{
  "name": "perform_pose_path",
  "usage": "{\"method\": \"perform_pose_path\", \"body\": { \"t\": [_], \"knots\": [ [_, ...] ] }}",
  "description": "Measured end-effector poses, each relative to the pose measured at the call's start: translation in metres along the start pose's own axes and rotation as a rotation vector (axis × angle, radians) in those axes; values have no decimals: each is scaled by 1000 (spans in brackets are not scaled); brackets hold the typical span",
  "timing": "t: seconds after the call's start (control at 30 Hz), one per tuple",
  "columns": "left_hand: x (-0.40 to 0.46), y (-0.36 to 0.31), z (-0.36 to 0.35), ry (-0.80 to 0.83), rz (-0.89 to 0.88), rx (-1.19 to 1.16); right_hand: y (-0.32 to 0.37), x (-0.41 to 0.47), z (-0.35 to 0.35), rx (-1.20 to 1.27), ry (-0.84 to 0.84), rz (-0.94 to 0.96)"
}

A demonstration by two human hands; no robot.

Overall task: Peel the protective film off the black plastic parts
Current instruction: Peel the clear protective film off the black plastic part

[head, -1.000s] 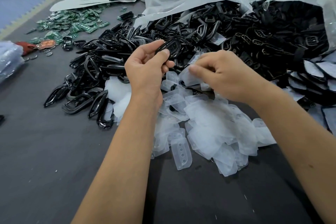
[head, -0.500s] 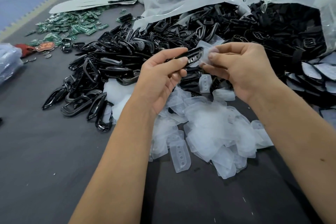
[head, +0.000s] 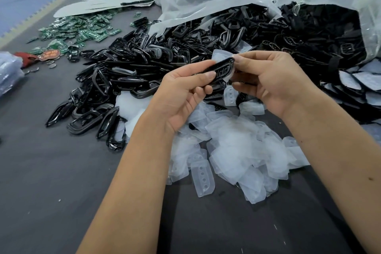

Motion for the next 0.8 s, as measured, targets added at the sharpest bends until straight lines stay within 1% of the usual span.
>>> {"method": "perform_pose_path", "body": {
  "t": [0.1,0.13,0.2,0.27,0.37,0.47,0.6,0.7,0.8],
  "knots": [
    [-2,-1,3,73,39,-101,-2,2,7,0,-87,7],
    [-3,-2,5,94,40,-103,-1,3,11,-18,-124,16],
    [-4,-4,8,113,32,3,0,4,18,-32,-162,18],
    [-5,-3,10,103,22,140,0,6,21,17,-152,-1],
    [-4,-2,11,74,-5,206,0,7,21,77,-123,-32],
    [-2,-3,12,-6,-58,215,2,7,20,97,-104,-48],
    [-1,-4,12,-173,-155,297,5,6,19,106,-78,-25],
    [0,-2,10,-249,-196,334,7,5,15,55,-47,73],
    [0,-2,7,-313,-232,350,7,2,10,-82,-19,173]
  ]
}}
Point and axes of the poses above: each hand's wrist, its own x-axis towards the middle knuckle, its own z-axis out of the back of the hand, y = z × x, the point moved 4 cm from there along x, towards the middle knuckle, and after that the axes turned 11 degrees about x, right-handed, at the moved point
